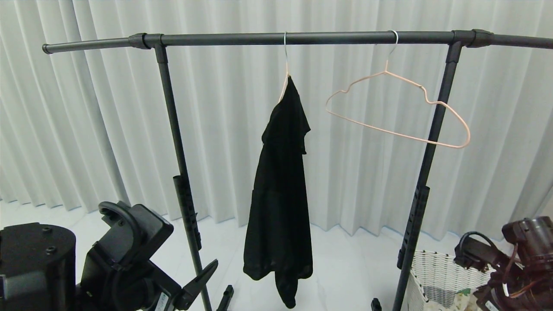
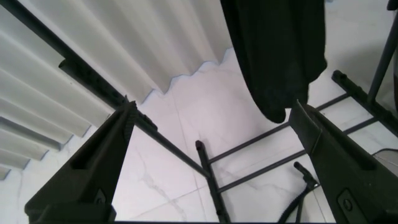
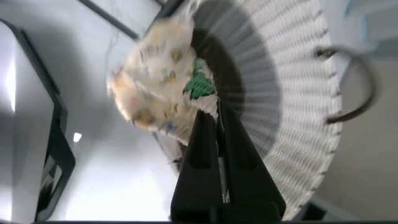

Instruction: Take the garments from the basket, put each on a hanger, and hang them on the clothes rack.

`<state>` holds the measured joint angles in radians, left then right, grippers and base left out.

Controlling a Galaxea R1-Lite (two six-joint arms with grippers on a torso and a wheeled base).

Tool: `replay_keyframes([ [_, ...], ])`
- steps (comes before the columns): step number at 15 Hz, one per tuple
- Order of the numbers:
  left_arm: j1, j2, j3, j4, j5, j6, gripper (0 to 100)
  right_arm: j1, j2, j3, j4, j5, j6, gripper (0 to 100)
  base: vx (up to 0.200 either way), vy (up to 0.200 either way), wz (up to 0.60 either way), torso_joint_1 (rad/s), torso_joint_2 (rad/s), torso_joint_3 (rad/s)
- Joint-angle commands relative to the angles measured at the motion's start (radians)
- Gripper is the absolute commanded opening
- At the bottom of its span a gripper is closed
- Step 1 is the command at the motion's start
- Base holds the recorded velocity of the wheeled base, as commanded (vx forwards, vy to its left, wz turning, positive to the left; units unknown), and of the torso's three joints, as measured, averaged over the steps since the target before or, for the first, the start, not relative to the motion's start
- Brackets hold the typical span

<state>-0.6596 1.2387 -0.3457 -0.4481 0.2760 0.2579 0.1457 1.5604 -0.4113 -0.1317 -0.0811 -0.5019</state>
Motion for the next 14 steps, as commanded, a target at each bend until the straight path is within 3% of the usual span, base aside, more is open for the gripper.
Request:
replay_keyframes([
  [1,0.000,0.019,-0.006,-0.003,0.000,0.000,100,0.106,-0.143,-0.247,0.227,-0.003,0.074,0,0.000,0.000,0.00,0.000,0.00,0.000],
  [4,-0.003,0.064,-0.019,-0.093,-0.020,-0.011,100,0.276,-0.181,-0.469,0.414,-0.005,0.296,0,0.000,0.000,0.00,0.000,0.00,0.000],
  [7,-0.043,0.145,-0.064,-0.258,-0.124,-0.155,100,0.448,-0.189,-0.623,0.504,-0.005,0.474,0,0.000,0.000,0.00,0.000,0.00,0.000],
  [10,-0.091,0.203,-0.067,-0.337,-0.127,-0.175,100,0.535,-0.186,-0.709,0.506,-0.005,0.516,0,0.000,0.000,0.00,0.000,0.00,0.000],
  [12,-0.175,0.234,-0.068,-0.356,-0.129,-0.203,100,0.586,-0.177,-0.764,0.506,-0.005,0.517,0,0.000,0.000,0.00,0.000,0.00,0.000],
  [14,-0.291,0.248,-0.082,-0.356,-0.129,-0.310,100,0.629,-0.154,-0.805,0.503,-0.005,0.528,0,0.000,0.000,0.00,0.000,0.00,0.000],
])
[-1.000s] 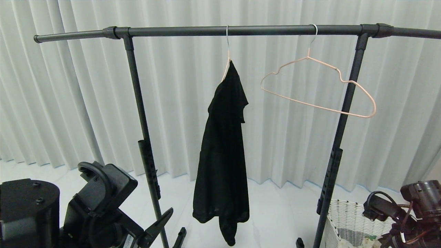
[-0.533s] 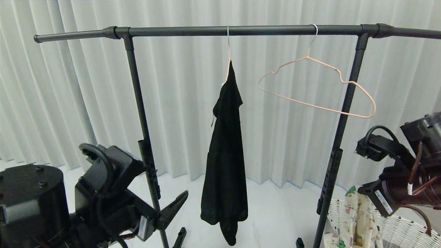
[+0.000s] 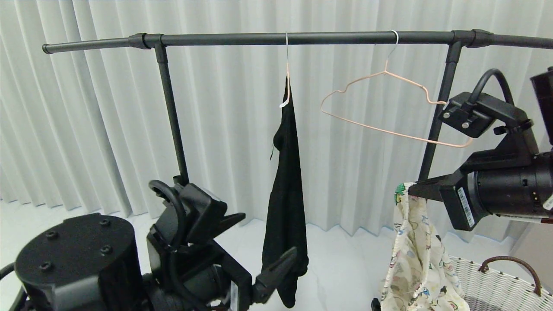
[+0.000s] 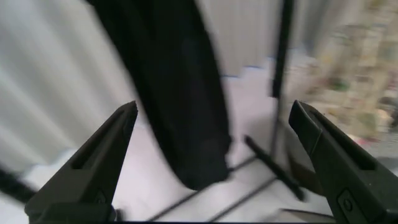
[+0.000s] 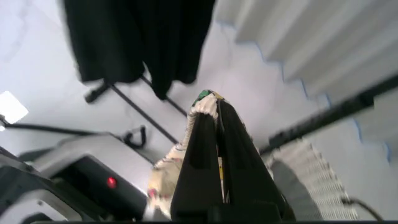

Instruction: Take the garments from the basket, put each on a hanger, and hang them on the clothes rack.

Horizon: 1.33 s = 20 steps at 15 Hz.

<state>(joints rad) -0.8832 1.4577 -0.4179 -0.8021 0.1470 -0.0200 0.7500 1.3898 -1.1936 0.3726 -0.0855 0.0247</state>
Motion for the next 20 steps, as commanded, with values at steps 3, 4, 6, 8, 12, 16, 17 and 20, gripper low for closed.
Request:
replay_keyframes([
  [3,-0.197,0.072,-0.087,-0.002,0.005,-0.192,100,0.127,0.052,-0.072,0.000,-0.003,0.014,0,0.000,0.000,0.00,0.000,0.00,0.000],
  [4,-0.207,0.086,-0.108,-0.002,0.005,-0.195,100,0.147,0.067,-0.089,-0.003,-0.007,0.020,0,0.000,0.000,0.00,0.000,0.00,0.000],
  [6,-0.203,0.107,-0.113,-0.003,0.009,-0.202,100,0.169,0.107,-0.132,-0.006,-0.010,0.027,0,0.000,0.000,0.00,0.000,0.00,0.000],
  [8,-0.200,0.104,-0.111,-0.003,0.019,-0.247,100,0.195,0.140,-0.169,-0.007,-0.011,0.037,0,0.000,0.000,0.00,0.000,0.00,0.000],
  [12,-0.134,0.107,-0.090,-0.002,0.048,-0.252,100,0.256,0.179,-0.230,-0.007,-0.013,0.044,0,0.000,0.000,0.00,0.000,0.00,0.000],
  [16,-0.095,0.035,-0.047,-0.003,0.052,-0.252,100,0.341,0.202,-0.281,-0.007,-0.057,0.044,0,0.000,0.000,0.00,0.000,0.00,0.000],
  [17,-0.099,0.032,-0.035,-0.003,0.054,-0.250,100,0.350,0.209,-0.284,-0.007,-0.071,0.044,0,0.000,0.000,0.00,0.000,0.00,0.000],
  [20,-0.094,0.036,-0.012,-0.003,0.054,-0.248,100,0.351,0.209,-0.285,-0.007,-0.074,0.044,0,0.000,0.000,0.00,0.000,0.00,0.000],
])
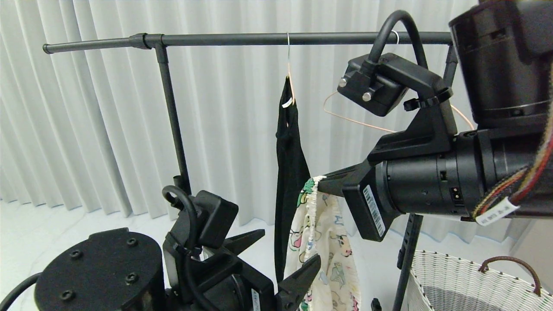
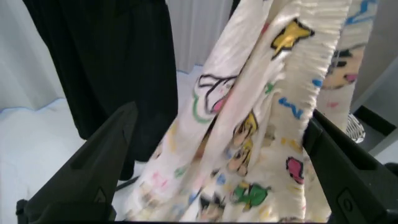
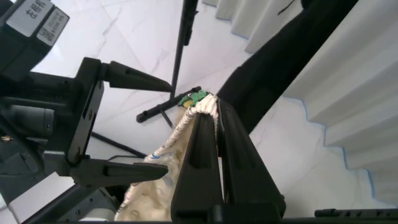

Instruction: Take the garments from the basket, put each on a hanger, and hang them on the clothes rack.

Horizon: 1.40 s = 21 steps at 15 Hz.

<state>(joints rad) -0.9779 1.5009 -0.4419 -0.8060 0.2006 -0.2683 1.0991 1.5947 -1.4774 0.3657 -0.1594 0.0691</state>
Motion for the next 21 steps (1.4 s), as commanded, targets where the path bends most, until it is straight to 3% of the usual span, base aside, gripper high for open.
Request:
replay_keyframes([
  [1,0.008,0.001,0.054,0.002,0.002,0.009,100,0.005,-0.001,-0.003,-0.001,0.000,0.000,0,0.000,0.000,0.00,0.000,0.00,0.000],
  [4,0.022,-0.004,0.190,0.001,0.000,0.073,100,0.022,-0.033,0.002,0.002,-0.008,0.000,0,0.000,0.000,0.00,0.000,0.00,0.000],
  [17,0.011,0.001,0.259,0.001,0.000,0.075,100,0.022,-0.093,0.046,0.009,-0.057,0.032,0,0.000,0.000,0.00,0.000,0.00,0.000],
  [18,0.007,0.001,0.262,0.001,0.000,0.077,0,0.022,-0.104,0.060,0.009,-0.057,0.032,0,0.000,0.000,0.00,0.000,0.00,0.000],
  [21,0.007,-0.011,0.241,0.001,0.002,0.075,0,0.019,-0.139,0.105,0.010,-0.058,0.035,0,0.000,0.000,0.00,0.000,0.00,0.000],
])
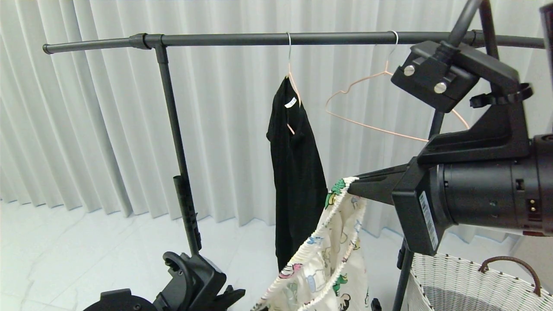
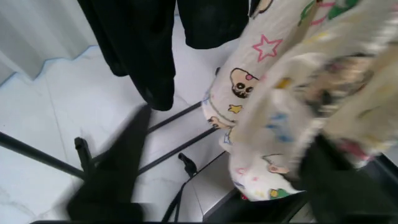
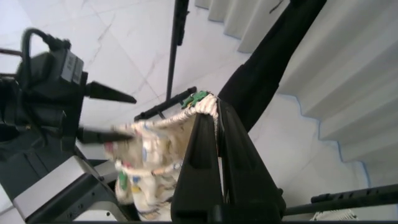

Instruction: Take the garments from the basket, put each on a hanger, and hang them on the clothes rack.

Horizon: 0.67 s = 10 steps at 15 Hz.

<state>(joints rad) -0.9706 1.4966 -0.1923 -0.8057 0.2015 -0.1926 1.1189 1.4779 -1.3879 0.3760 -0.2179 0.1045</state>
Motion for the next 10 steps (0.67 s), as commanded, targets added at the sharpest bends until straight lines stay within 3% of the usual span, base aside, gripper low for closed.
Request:
replay_keyframes([
  [1,-0.003,-0.016,-0.025,0.000,0.001,0.001,0,-0.001,-0.027,0.027,0.000,0.000,0.006,0,0.000,0.000,0.00,0.000,0.00,0.000],
  [5,0.010,-0.067,-0.053,0.014,0.024,0.082,0,-0.001,-0.036,0.063,0.011,-0.020,0.133,0,0.000,0.000,0.00,0.000,0.00,0.000],
  [6,0.027,-0.093,-0.139,0.112,0.026,0.093,0,-0.002,-0.048,0.079,0.052,-0.048,0.159,0,0.000,0.000,0.00,0.000,0.00,0.000],
  [8,0.041,-0.210,-0.418,0.593,0.004,0.104,0,-0.022,-0.065,0.093,0.136,-0.090,0.170,0,0.000,0.000,0.00,0.000,0.00,0.000],
  [9,0.059,-0.246,-0.584,0.849,-0.070,0.104,0,-0.036,-0.073,0.096,0.150,-0.106,0.179,0,0.000,0.000,0.00,0.000,0.00,0.000],
  [10,0.102,-0.259,-0.727,1.031,-0.155,0.105,0,-0.050,-0.080,0.095,0.150,-0.117,0.182,0,0.000,0.000,0.00,0.000,0.00,0.000],
])
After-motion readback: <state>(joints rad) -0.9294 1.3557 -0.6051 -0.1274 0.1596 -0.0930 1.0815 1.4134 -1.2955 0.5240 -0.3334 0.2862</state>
